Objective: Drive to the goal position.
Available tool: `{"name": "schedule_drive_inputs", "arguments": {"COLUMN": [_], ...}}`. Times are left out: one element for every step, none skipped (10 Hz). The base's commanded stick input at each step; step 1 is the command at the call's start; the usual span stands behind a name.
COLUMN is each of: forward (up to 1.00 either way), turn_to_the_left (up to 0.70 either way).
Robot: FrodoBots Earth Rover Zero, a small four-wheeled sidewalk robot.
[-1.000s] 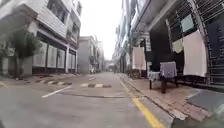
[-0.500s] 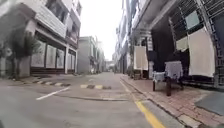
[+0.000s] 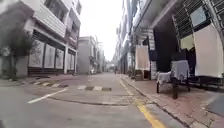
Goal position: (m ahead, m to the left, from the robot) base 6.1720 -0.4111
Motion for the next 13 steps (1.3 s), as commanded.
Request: {"name": "schedule_drive_inputs", "arguments": {"forward": [0.49,0.49,0.49,0.49,0.49,0.49,0.49,0.49,0.49,0.49,0.49,0.49,0.49], "turn_to_the_left": [-0.49,-0.28,0.00,0.00,0.00,0.00,0.00,0.00,-0.03,-0.22,-0.49,-0.41,-0.22]}}
